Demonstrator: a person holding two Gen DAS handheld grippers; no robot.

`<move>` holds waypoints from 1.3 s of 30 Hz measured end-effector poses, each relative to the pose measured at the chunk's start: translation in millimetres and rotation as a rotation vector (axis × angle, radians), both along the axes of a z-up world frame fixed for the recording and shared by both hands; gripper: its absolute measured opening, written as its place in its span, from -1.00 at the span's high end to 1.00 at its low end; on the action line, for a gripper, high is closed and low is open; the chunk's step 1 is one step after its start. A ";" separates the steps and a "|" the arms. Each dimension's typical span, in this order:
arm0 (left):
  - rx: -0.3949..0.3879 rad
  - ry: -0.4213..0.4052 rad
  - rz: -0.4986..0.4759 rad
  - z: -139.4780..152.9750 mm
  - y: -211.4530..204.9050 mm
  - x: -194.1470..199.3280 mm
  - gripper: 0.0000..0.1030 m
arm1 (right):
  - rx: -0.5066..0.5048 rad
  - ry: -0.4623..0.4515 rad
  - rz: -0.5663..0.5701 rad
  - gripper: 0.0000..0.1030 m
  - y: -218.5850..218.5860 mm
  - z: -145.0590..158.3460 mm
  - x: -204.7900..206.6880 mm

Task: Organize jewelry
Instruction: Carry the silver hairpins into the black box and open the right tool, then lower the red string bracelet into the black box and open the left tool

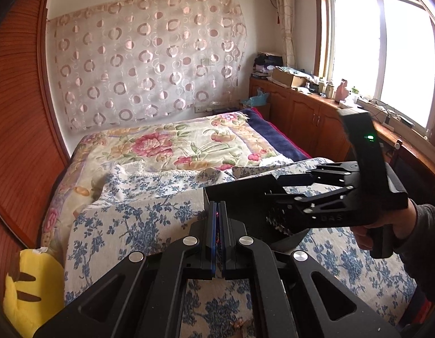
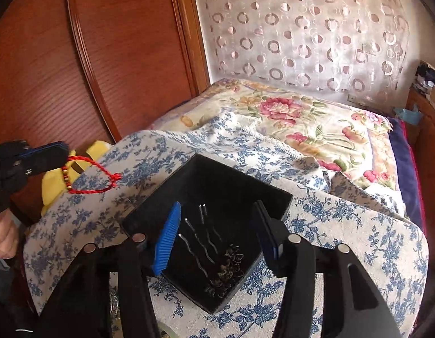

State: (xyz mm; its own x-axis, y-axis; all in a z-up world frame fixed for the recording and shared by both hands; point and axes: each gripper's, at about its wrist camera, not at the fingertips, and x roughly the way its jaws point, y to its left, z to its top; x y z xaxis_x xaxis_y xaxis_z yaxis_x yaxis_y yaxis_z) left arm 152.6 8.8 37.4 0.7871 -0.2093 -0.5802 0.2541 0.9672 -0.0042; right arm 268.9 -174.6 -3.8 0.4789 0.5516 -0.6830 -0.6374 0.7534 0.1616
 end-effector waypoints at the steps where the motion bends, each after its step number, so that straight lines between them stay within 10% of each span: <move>1: 0.002 0.000 -0.001 -0.1 -0.9 3.1 0.98 | 0.005 -0.001 -0.002 -0.08 -3.0 0.6 0.3; 36: 0.029 -0.001 -0.081 1.4 -44.3 68.2 0.98 | 0.058 0.004 -0.090 -0.32 -70.3 4.8 -9.9; 39: 0.018 0.009 -0.074 0.8 -46.3 73.5 0.67 | 0.048 0.009 -0.108 -0.32 -77.6 0.2 -17.0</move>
State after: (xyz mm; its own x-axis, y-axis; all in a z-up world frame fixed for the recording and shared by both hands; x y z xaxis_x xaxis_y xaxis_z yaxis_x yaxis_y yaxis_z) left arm 226.1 -37.5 38.1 0.7644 -0.2561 -0.5916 0.3250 0.9457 0.0105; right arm 251.8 -252.2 -3.6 0.5313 0.5289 -0.6618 -0.5511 0.8091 0.2042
